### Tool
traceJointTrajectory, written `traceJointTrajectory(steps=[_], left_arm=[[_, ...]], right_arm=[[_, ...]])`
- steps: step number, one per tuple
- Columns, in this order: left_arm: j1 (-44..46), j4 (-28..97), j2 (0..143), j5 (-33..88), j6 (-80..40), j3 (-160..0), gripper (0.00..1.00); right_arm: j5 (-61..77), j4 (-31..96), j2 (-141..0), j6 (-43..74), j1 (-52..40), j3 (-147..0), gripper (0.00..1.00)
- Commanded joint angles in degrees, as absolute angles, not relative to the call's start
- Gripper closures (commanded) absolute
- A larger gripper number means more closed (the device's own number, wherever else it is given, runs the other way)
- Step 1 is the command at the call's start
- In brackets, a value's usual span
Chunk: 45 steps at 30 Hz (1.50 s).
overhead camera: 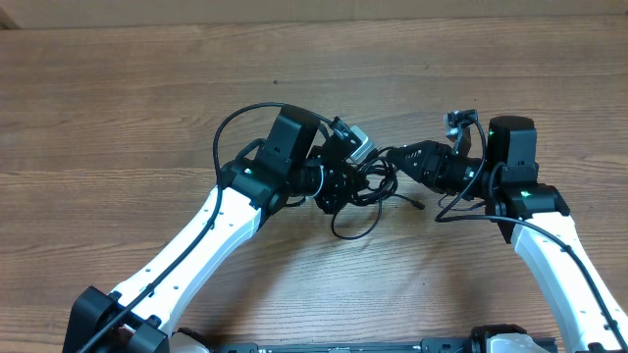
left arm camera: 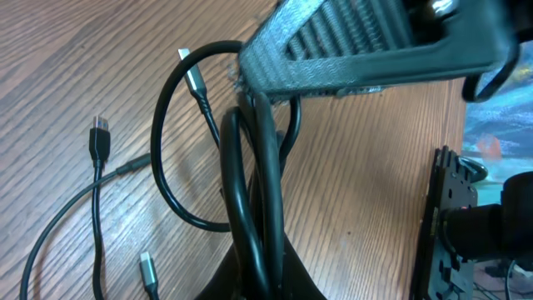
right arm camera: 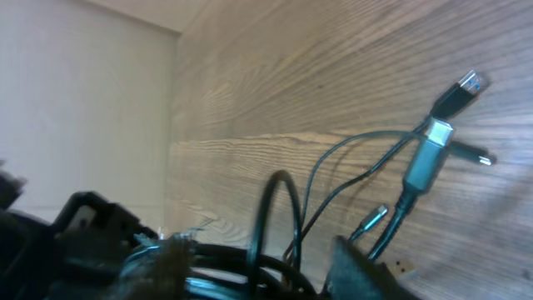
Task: Untangle cables
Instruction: 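Pull the right gripper rightward away from the bundle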
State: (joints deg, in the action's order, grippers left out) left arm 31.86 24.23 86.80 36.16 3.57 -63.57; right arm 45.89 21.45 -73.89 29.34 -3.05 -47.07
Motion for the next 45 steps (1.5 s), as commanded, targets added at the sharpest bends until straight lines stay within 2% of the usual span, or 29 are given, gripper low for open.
traceJointTrajectory(steps=[1, 4, 5, 12, 17, 23, 30, 37, 40, 45], left_arm=[[32.6, 22.5, 86.2, 39.2, 4.2, -64.6, 0.96], [32.8, 22.2, 86.2, 38.8, 4.3, -64.6, 0.96], [32.8, 22.2, 86.2, 38.8, 4.3, -64.6, 0.96], [32.8, 22.8, 86.2, 36.3, 4.3, -64.6, 0.96], [32.8, 26.5, 86.3, 25.8, 4.3, -64.6, 0.96], [32.6, 26.9, 86.3, 24.4, 4.2, -64.6, 0.96], [32.6, 27.6, 86.3, 22.8, 4.2, -64.6, 0.96], [32.6, 28.4, 86.3, 19.1, 4.3, -64.6, 0.96], [32.6, 30.3, 86.6, 14.2, 4.3, -64.5, 0.96], [32.6, 31.3, 87.0, 13.4, 5.0, -64.5, 0.96]], right_arm=[[43.4, 22.9, -73.7, 29.2, -3.3, -47.2, 0.73], [43.1, 23.7, -73.7, 28.6, -3.3, -47.2, 0.94], [43.1, 23.7, -73.7, 28.6, -3.3, -47.2, 0.96], [44.2, 23.8, -73.7, 28.5, -3.3, -47.2, 0.96], [56.7, 22.7, -73.7, 28.9, -3.1, -47.2, 0.96], [72.7, 15.7, -73.7, 33.8, -1.9, -47.2, 0.96], [82.3, 6.1, -73.7, 40.6, 0.6, -47.2, 0.96], [87.7, 4.5, -73.7, 40.8, 4.1, -47.3, 0.96], [89.6, 2.0, -73.7, 44.3, 5.4, -47.3, 0.96], [89.9, -9.7, -73.7, 55.3, 5.8, -47.3, 0.96]])
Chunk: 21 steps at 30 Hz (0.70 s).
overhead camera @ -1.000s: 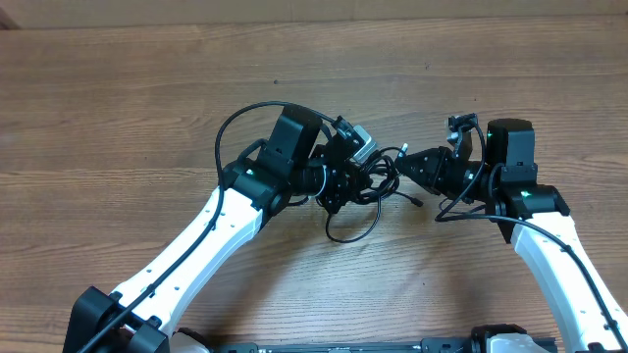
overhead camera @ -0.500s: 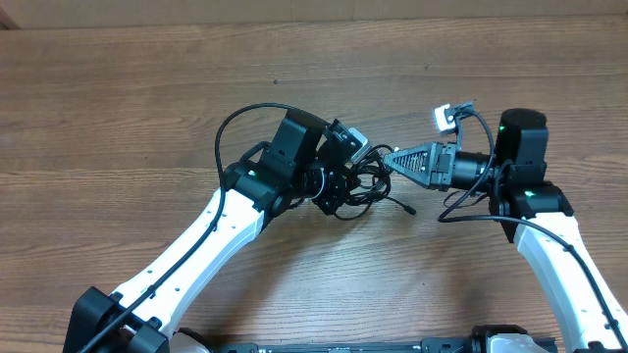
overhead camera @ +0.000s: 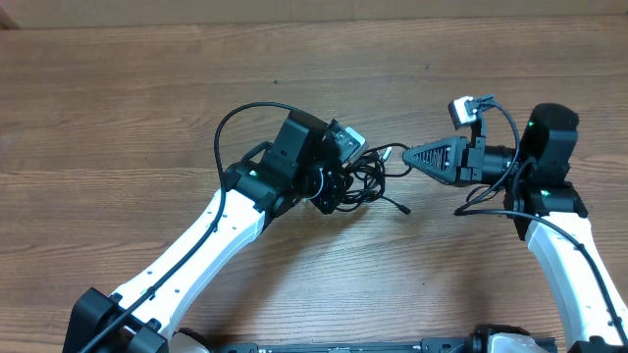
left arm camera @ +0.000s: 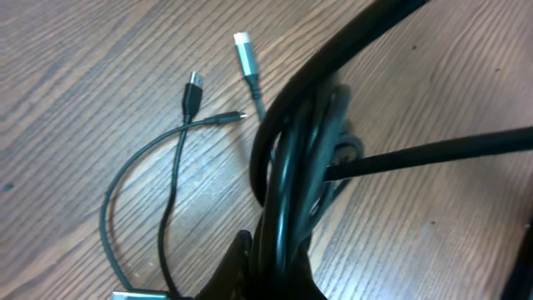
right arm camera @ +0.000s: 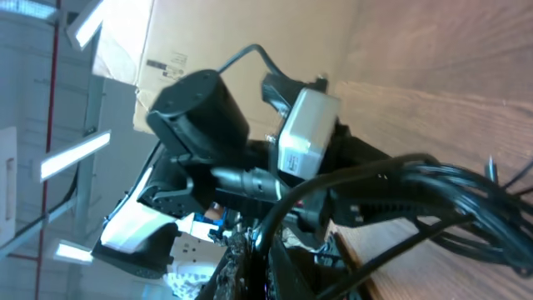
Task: Untangle cables
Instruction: 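Pull the right gripper rightward away from the bundle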
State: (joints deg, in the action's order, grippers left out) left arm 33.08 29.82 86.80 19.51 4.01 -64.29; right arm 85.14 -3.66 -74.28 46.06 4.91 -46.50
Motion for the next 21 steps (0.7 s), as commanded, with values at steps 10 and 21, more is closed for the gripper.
traceJointTrajectory(steps=[10, 21], left_arm=[[32.7, 37.1, 87.1, 13.5, 5.0, -64.5, 0.96], [32.7, 36.5, 87.1, 15.6, 2.9, -64.5, 0.96]], right_arm=[[84.4, -44.6, -73.7, 82.8, 7.7, -47.3, 0.96], [83.7, -48.1, -73.7, 82.2, 12.9, -47.3, 0.75]])
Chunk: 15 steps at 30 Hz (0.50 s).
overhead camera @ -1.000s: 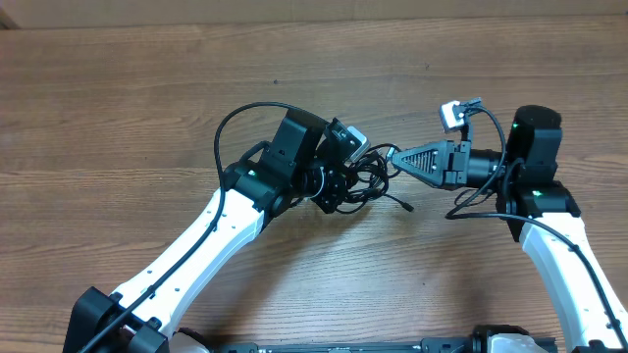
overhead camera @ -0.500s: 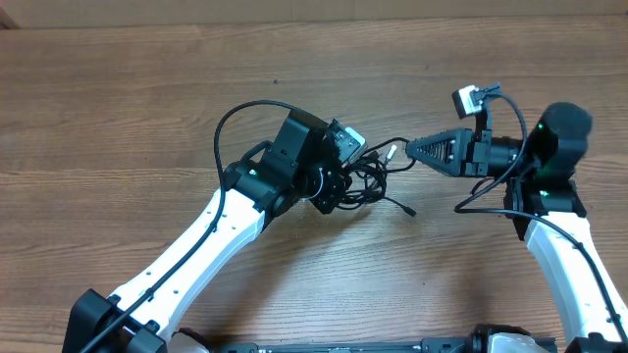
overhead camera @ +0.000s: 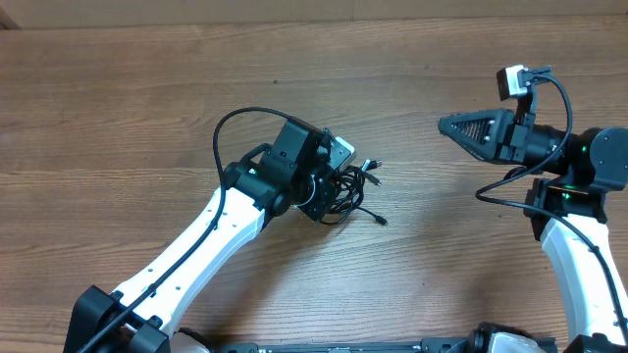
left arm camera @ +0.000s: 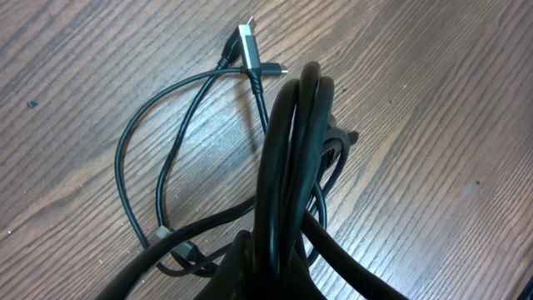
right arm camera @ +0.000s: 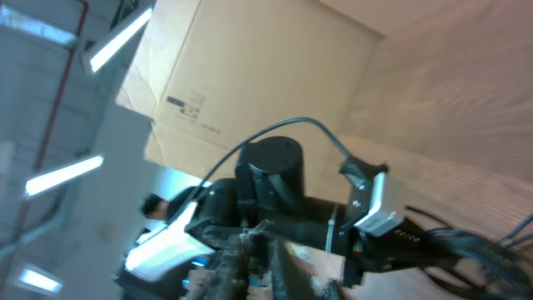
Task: Untangle cables
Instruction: 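Pull the right gripper rightward away from the bundle, then move the open right gripper back toward the cable bundle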
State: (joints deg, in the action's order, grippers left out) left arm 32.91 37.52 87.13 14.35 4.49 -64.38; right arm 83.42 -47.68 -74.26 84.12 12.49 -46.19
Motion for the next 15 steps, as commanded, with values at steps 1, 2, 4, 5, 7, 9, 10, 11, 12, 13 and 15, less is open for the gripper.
traceJointTrajectory(steps=[1, 2, 4, 5, 7, 9, 10, 11, 12, 13, 15], left_arm=[[32.7, 35.5, 87.1, 16.6, 1.7, -64.5, 0.96], [32.7, 34.6, 87.1, 17.2, 0.9, -64.5, 0.96], [32.7, 32.0, 87.1, 19.2, -0.8, -64.5, 0.96], [32.7, 30.6, 87.1, 20.6, -1.5, -64.5, 0.96], [32.7, 28.1, 87.1, 23.9, -2.0, -64.5, 0.96], [32.7, 26.1, 87.1, 26.9, -2.0, -64.5, 0.96], [32.6, 25.4, 87.1, 27.4, -2.1, -64.5, 0.96], [32.7, 25.1, 87.1, 27.5, -2.6, -64.5, 0.96], [32.6, 25.0, 87.1, 27.5, -2.8, -64.5, 0.96], [32.7, 25.1, 87.1, 27.5, -2.8, -64.5, 0.96], [32.6, 25.3, 87.1, 27.5, -2.8, -64.5, 0.96]], right_arm=[[84.6, -47.4, -73.7, 80.4, 12.9, -47.3, 0.5], [85.7, -46.7, -73.7, 78.8, 12.9, -47.3, 0.42], [88.2, -44.6, -73.7, 75.4, 12.8, -47.3, 0.35], [89.4, -42.9, -73.7, 73.5, 12.8, -47.2, 0.26], [89.9, -39.2, -73.7, 70.6, 12.8, -47.1, 0.12], [89.9, -34.5, -73.8, 66.8, 12.8, -46.9, 0.0], [89.9, -31.9, -74.0, 64.5, 12.8, -46.9, 0.0], [89.9, -29.2, -74.1, 62.8, 12.8, -46.9, 0.0], [89.8, -26.4, -74.2, 61.1, 12.8, -46.9, 0.0], [89.7, -24.0, -74.3, 59.5, 12.8, -46.9, 0.0], [89.6, -19.4, -74.7, 55.5, 12.8, -46.9, 0.0]])
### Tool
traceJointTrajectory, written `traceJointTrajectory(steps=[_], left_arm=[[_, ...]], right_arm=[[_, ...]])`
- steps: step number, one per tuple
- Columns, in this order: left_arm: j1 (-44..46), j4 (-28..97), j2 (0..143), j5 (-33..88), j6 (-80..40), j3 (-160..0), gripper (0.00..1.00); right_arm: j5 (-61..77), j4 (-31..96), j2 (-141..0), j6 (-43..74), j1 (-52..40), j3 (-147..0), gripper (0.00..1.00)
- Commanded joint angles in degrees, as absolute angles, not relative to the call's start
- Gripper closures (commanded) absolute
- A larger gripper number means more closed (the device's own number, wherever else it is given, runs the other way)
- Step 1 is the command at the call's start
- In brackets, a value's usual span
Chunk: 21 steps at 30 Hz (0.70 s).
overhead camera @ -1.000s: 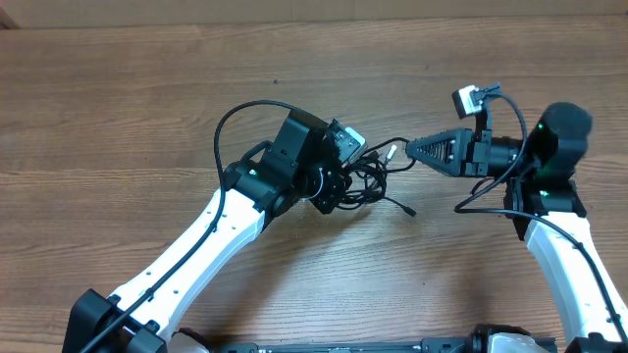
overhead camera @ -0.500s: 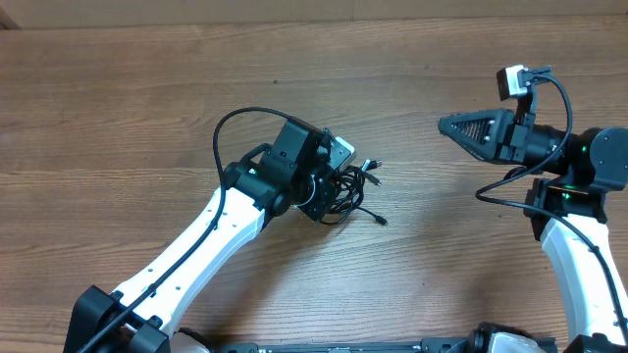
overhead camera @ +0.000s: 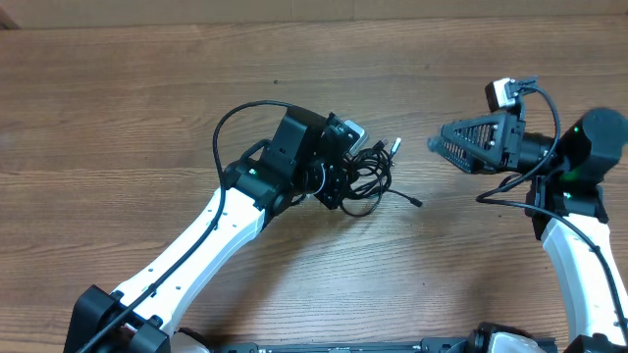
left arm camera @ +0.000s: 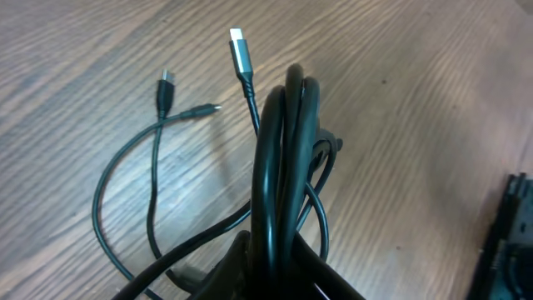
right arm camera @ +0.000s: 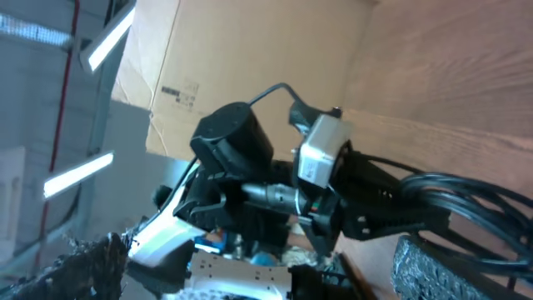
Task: Untangle cables
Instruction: 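Move the open right gripper back toward the cable bundle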
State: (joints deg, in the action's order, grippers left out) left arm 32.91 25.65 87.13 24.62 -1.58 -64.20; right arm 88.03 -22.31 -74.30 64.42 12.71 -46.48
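Observation:
A tangle of black cables (overhead camera: 368, 172) lies at the table's middle, and my left gripper (overhead camera: 336, 182) is shut on its thick loops. In the left wrist view those thick loops (left arm camera: 279, 158) rise from the left gripper (left arm camera: 271, 271). Thin cables spread past them to a silver USB plug (left arm camera: 239, 46) and a small black plug (left arm camera: 164, 87). My right gripper (overhead camera: 433, 145) hangs open and empty to the right of the bundle, pointing at it. In the right wrist view, the right gripper (right arm camera: 262, 250) has its foam pads (right arm camera: 433, 267) set wide apart.
The wooden table (overhead camera: 118, 98) runs all around. A loose cable end (overhead camera: 416, 203) reaches out to the lower right of the bundle, and another plug (overhead camera: 396, 144) points up right toward the right gripper. A cardboard box (right arm camera: 250, 50) stands behind the table.
My right gripper was shut and farther to the upper right; now it is open and a little closer to the bundle. The left gripper and bundle have shifted slightly right, and the cable ends spread out.
First both grippers met at the tangle. Then my right gripper, shut on a black cable, was drawn away rightward while the left held the bundle. Later the right gripper stood far right, shut with no cable. Now it is open, facing the bundle.

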Motion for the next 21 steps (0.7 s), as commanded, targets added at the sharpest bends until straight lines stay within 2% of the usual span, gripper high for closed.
traceJointTrajectory(steps=[1, 6, 12, 17, 21], left_arm=[[32.7, 25.3, 87.1, 27.5, -2.8, -64.5, 0.96], [32.7, 25.0, 87.1, 30.3, 2.0, -64.5, 0.96], [32.6, 21.7, 87.1, 44.0, 20.9, -64.5, 0.96], [32.6, 20.9, 87.1, 44.6, 32.5, -64.5, 0.96], [32.5, 20.1, 87.1, 44.6, 36.9, -64.5, 0.96]], right_arm=[[89.4, -17.7, -74.8, 54.2, 12.8, -46.9, 0.0], [87.9, -10.5, -75.5, 46.8, 12.8, -46.9, 0.0], [89.0, -6.3, -75.6, 35.0, 12.6, -46.9, 0.0], [89.2, -2.9, -75.6, 24.9, 11.2, -46.9, 0.0], [86.8, -0.3, -75.6, 21.9, 10.0, -46.9, 0.0]])
